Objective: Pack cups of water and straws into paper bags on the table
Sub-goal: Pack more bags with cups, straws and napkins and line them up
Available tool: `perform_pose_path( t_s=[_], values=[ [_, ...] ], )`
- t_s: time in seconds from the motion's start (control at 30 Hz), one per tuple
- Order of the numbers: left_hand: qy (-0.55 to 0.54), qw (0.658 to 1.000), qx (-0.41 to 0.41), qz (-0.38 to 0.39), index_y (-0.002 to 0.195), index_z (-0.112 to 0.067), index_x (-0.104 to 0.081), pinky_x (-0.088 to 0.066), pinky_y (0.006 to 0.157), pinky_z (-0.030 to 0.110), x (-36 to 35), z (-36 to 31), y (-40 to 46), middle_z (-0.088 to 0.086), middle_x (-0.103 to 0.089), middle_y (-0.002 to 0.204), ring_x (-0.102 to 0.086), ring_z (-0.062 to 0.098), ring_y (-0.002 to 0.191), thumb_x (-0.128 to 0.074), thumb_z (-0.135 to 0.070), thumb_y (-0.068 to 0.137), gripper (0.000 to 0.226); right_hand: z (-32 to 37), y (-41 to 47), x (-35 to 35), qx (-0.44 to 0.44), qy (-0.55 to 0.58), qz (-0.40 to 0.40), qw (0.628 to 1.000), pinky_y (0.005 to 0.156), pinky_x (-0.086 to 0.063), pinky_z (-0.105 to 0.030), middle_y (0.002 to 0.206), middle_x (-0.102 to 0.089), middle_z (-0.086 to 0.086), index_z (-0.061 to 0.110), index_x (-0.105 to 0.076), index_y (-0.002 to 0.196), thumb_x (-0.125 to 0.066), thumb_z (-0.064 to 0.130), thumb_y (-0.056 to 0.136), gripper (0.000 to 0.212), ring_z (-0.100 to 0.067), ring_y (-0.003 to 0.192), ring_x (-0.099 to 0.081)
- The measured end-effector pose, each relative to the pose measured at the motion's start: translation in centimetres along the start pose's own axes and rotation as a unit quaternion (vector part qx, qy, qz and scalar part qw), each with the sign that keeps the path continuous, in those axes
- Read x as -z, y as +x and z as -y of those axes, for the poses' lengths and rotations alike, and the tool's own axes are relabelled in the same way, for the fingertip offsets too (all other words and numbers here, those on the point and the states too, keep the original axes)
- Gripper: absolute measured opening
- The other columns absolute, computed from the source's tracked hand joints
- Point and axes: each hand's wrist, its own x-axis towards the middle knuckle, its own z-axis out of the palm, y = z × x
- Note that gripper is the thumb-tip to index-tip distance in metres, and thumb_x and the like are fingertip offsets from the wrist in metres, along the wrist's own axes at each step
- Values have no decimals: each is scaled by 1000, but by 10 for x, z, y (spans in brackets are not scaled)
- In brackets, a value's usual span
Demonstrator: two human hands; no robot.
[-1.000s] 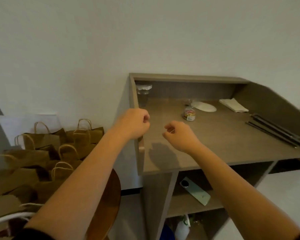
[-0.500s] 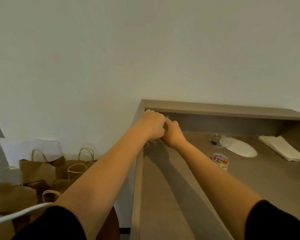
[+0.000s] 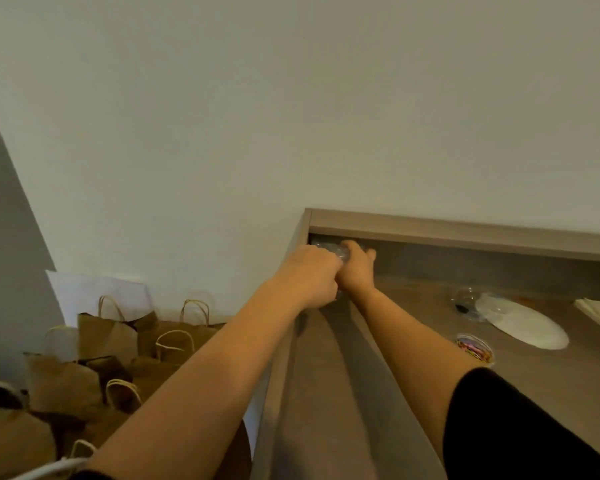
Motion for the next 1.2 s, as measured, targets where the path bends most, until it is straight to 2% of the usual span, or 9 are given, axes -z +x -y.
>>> perform_pose_path(
  t_s=[0.27, 0.53, 0.67, 0.77, 0.87, 0.93, 1.0, 1.1, 1.2],
  values=[
    [-56, 997, 44, -16, 112, -10, -58, -52, 79, 35, 5, -33, -52, 11, -62, 105, -60, 26, 93, -55, -15, 87, 25, -6, -80, 47, 32, -26, 24, 999, 91, -37, -26, 131, -31, -10, 19, -48, 131, -71, 25, 82, 55, -23, 106, -46],
    [-116, 985, 130, 6, 144, -5, -23, -48, 89, 36, -6, -89, -136, 15, -48, 131, -53, 31, 113, -60, -18, 87, 70, -1, -210, 105, 65, -23, 41, 997, 87, -29, -9, 125, -35, -10, 17, -53, 128, -77, 24, 77, 56, -12, 98, -41],
    [-274, 942, 192, 23, 148, -12, 15, -47, 93, 39, -22, -120, -170, 16, -44, 137, -52, 31, 115, -69, -22, 81, 108, 3, -266, 124, 59, -19, 47, 997, 90, -35, -16, 119, -35, -10, 20, -55, 125, -78, 23, 75, 55, -14, 95, -42],
    [-412, 884, 221, -13, 144, -20, 28, -43, 86, 33, -37, -134, -188, 13, -48, 135, -54, 27, 112, -77, -28, 75, 126, 7, -292, 137, 41, -25, 67, 997, 83, -42, -15, 124, -36, -10, 23, -48, 127, -78, 23, 74, 62, -17, 99, -44],
    [-591, 774, 216, -63, 149, -20, 9, -42, 96, 28, -55, -145, -202, 1, -42, 138, -48, 20, 120, -70, -21, 82, 104, 11, -304, 148, 30, -37, 67, 997, 97, -46, -36, 134, -37, -9, 23, -32, 138, -80, 21, 69, 84, -24, 114, -46],
    [-615, 764, 181, -75, 145, -18, -27, -49, 72, 12, -69, -149, -208, 0, -50, 131, -55, 10, 106, -75, -8, 76, 85, 13, -306, 153, 15, -47, 92, 995, 98, -45, -37, 137, -35, -8, 24, -24, 143, -81, 24, 69, 93, -25, 118, -45],
    [-659, 730, 156, -86, 134, -15, -43, -47, 56, 6, -76, -152, -212, 6, -56, 126, -57, 4, 92, -78, 0, 72, 73, 16, -303, 160, -4, -117, 148, 982, 96, -42, -36, 140, -31, -8, 28, -21, 144, -80, 34, 67, 97, -27, 121, -41],
    [-611, 770, 154, -103, 129, -23, -47, -46, 62, 9, -81, -146, -215, -10, -60, 114, -55, 1, 95, -86, -18, 64, 76, 26, -289, 170, 11, -201, 194, 960, 103, -33, -41, 146, -22, -4, 31, -21, 145, -80, 45, 64, 101, -27, 133, -29],
    [-600, 786, 132, -68, 121, -35, -46, -40, 63, 9, -85, -133, -217, -24, -56, 101, -53, -7, 90, -86, -24, 63, 72, 36, -281, 168, 62, -178, 259, 947, 98, -38, -32, 145, -29, 1, 29, -26, 144, -80, 39, 67, 94, -22, 129, -35]
  ],
)
